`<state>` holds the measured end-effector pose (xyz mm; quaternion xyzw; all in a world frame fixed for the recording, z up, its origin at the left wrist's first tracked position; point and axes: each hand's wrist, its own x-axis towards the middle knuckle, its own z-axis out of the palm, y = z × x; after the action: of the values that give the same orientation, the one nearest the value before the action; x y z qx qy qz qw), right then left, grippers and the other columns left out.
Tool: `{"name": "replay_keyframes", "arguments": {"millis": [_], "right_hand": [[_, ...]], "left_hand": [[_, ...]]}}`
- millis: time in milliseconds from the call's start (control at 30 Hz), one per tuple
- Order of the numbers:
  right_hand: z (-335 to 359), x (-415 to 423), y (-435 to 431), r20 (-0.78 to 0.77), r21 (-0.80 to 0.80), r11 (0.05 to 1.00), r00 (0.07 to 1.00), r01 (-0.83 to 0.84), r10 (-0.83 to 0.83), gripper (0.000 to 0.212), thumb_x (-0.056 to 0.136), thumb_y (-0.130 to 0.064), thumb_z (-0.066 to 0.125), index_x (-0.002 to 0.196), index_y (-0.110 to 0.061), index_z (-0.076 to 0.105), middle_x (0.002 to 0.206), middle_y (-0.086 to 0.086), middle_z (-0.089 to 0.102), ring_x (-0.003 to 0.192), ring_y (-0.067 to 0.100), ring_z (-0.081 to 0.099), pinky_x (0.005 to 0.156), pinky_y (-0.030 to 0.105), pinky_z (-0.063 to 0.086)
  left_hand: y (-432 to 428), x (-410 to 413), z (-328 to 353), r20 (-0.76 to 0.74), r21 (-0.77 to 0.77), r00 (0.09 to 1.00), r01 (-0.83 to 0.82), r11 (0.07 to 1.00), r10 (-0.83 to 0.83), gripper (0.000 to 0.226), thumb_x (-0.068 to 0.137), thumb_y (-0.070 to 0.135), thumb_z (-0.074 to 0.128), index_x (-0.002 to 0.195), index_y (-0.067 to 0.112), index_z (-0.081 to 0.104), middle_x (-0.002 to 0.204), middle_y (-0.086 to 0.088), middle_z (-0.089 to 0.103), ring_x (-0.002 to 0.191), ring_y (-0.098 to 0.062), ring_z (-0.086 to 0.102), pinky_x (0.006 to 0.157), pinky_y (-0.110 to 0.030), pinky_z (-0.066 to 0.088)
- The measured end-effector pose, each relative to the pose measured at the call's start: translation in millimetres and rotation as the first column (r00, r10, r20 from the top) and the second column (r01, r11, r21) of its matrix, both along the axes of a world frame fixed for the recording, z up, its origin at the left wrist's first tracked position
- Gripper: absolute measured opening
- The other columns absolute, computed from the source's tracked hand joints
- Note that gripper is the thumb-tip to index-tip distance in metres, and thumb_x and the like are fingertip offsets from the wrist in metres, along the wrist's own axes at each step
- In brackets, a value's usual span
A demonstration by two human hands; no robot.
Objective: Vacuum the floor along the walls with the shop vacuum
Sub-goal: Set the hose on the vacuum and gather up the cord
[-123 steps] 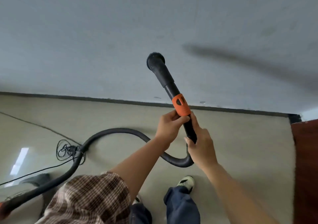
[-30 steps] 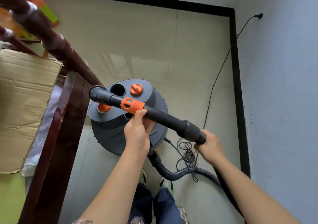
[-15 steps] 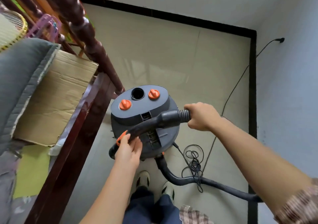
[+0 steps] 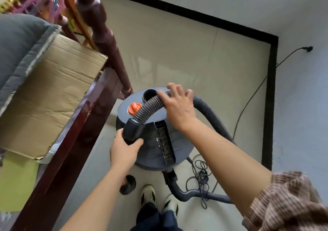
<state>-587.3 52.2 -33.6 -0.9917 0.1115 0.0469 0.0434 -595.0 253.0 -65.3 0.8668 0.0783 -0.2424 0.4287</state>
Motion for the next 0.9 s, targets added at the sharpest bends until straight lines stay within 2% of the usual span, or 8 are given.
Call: {"name": "replay_keyframes", "arguments": {"millis": [100, 267, 433, 567, 633, 733, 833, 900], "right_hand": [[-18, -24, -26, -0.151, 0.117, 0.890, 0.894, 0.441, -0.423, 0.058, 0.092, -0.034, 0.060, 0.144, -0.028, 0.035, 0.134, 0.012, 0.033, 0.119, 0.033, 0.041, 0.092, 0.046, 0.041], [-20, -9, -48, -0.126, 0.287, 0.797, 0.845, 0.532, -0.519, 0.046, 0.089, -0.030, 0.068, 0.131, -0.023, 0.049, 0.130, 0.017, 0.032, 0.108, 0.040, 0.050, 0.088, 0.041, 0.046], [-7, 57, -27, 0.046, 0.495, 0.825, 0.940, 0.271, -0.337, 0.052, 0.089, -0.023, 0.069, 0.138, -0.023, 0.053, 0.126, 0.013, 0.040, 0.109, 0.030, 0.052, 0.098, 0.036, 0.043], [-21, 79, 11, -0.140, 0.521, 0.853, 0.988, 0.023, 0.059, 0.026, 0.096, -0.038, 0.058, 0.106, -0.018, 0.071, 0.091, 0.001, 0.062, 0.094, 0.024, 0.056, 0.095, 0.043, 0.046], [-40, 62, 24, -0.214, 0.411, 0.911, 0.975, 0.031, 0.063, 0.032, 0.098, -0.038, 0.052, 0.123, -0.025, 0.066, 0.121, 0.003, 0.061, 0.121, 0.024, 0.050, 0.114, 0.050, 0.027], [-60, 10, 35, -0.030, 0.387, 0.916, 0.994, 0.109, -0.105, 0.048, 0.099, -0.039, 0.047, 0.145, -0.024, 0.047, 0.152, 0.006, 0.038, 0.145, 0.022, 0.025, 0.119, 0.041, 0.003], [-70, -39, 42, 0.050, 0.432, 0.867, 0.953, 0.250, -0.299, 0.067, 0.097, -0.049, 0.045, 0.154, -0.019, 0.027, 0.165, 0.005, 0.008, 0.151, 0.020, -0.001, 0.122, 0.044, -0.003], [-74, -59, 42, -0.002, 0.435, 0.864, 0.960, 0.254, -0.281, 0.082, 0.092, -0.057, 0.047, 0.157, -0.019, 0.016, 0.166, 0.004, -0.006, 0.150, 0.016, -0.017, 0.121, 0.045, -0.007]], "left_hand": [[11, -10, -12, -0.087, -0.066, 0.996, 0.029, 0.997, -0.035, 0.042, 0.079, 0.024, 0.077, 0.115, 0.026, 0.055, 0.104, 0.010, 0.064, 0.098, -0.016, 0.059, 0.078, -0.030, 0.044], [0, -20, -16, -0.090, -0.155, 0.996, 0.015, 0.988, -0.029, 0.040, 0.079, 0.021, 0.077, 0.110, 0.032, 0.055, 0.100, 0.019, 0.063, 0.093, 0.001, 0.057, 0.069, -0.021, 0.043], [4, -9, -14, -0.131, -0.194, 0.985, -0.140, 0.971, 0.116, 0.032, 0.076, 0.013, 0.078, 0.098, 0.030, 0.062, 0.085, 0.015, 0.071, 0.078, 0.002, 0.064, 0.065, -0.024, 0.047], [27, -10, -23, -0.273, -0.117, 0.953, -0.168, 0.979, 0.131, 0.028, 0.070, 0.000, 0.080, 0.085, 0.018, 0.064, 0.086, -0.004, 0.070, 0.080, -0.019, 0.064, 0.062, -0.025, 0.044], [27, -9, -27, -0.289, -0.108, 0.950, -0.151, 0.983, 0.114, 0.025, 0.069, -0.004, 0.076, 0.087, 0.009, 0.064, 0.086, -0.010, 0.069, 0.082, -0.026, 0.064, 0.064, -0.027, 0.044], [22, -9, -29, -0.271, -0.095, 0.954, -0.160, 0.983, 0.129, 0.029, 0.070, -0.006, 0.073, 0.094, 0.008, 0.064, 0.084, -0.008, 0.068, 0.082, -0.026, 0.063, 0.064, -0.027, 0.044], [12, -23, -29, -0.269, -0.118, 0.961, -0.102, 0.988, 0.067, 0.048, 0.071, -0.008, 0.072, 0.110, 0.016, 0.059, 0.090, 0.004, 0.069, 0.088, -0.020, 0.065, 0.070, -0.029, 0.049], [6, -31, -28, -0.226, -0.096, 0.973, -0.076, 0.992, 0.053, 0.059, 0.072, -0.004, 0.070, 0.120, 0.025, 0.051, 0.096, 0.006, 0.067, 0.090, -0.020, 0.064, 0.079, -0.037, 0.053]]}}
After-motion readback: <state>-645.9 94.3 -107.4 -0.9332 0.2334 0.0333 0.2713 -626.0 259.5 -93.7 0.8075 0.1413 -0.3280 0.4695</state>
